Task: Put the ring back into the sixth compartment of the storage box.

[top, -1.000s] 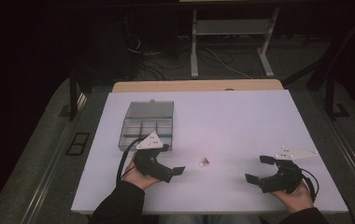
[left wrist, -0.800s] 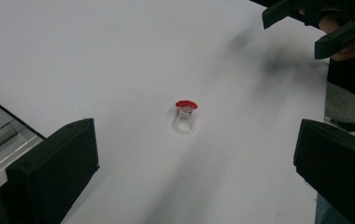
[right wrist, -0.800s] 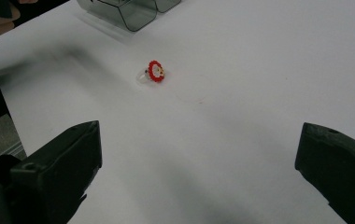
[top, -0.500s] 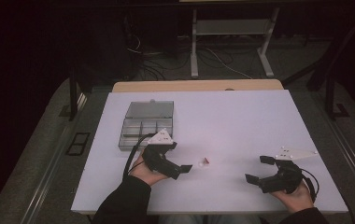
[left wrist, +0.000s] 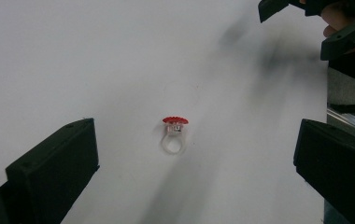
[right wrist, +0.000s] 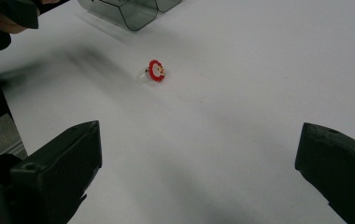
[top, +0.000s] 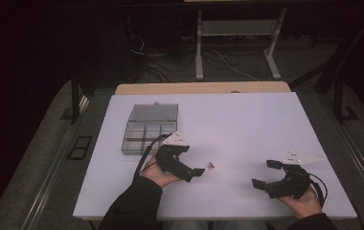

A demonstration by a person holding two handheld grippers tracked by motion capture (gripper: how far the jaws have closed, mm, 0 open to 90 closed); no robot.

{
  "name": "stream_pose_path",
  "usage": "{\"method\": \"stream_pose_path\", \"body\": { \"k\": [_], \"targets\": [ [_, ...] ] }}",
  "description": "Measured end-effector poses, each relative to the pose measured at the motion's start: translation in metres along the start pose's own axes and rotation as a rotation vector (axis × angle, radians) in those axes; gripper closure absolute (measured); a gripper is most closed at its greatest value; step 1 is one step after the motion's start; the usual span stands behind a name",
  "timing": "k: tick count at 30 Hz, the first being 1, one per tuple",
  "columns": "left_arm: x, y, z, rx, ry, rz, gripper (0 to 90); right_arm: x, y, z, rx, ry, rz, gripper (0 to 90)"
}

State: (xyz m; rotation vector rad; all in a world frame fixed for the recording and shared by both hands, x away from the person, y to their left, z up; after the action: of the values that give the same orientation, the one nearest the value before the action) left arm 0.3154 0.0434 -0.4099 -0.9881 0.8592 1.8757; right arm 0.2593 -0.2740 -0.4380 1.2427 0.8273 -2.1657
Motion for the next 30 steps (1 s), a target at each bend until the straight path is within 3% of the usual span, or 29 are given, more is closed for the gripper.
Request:
{"method": "stream_pose_path", "body": {
  "k": [30],
  "targets": [
    [0.014, -0.004, -0.041, 0.04, -0.125, -0.007, 0.0, 0.0, 0.0, 0.0, -0.01, -0.004, 0.007, 0.6]
  ]
}}
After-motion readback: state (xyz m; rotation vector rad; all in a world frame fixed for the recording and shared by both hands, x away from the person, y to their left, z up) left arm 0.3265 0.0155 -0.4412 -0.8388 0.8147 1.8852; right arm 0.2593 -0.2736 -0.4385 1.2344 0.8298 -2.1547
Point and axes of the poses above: each handheld gripper's, and its own axes: z roughly backward along the jaws, x roughly out of its underside, y roughly to its right, the point moved 3 cm from there along -z, roughly forward along the jaws, and after that the axes turned 11 degrees about y, right-handed, at the moved point
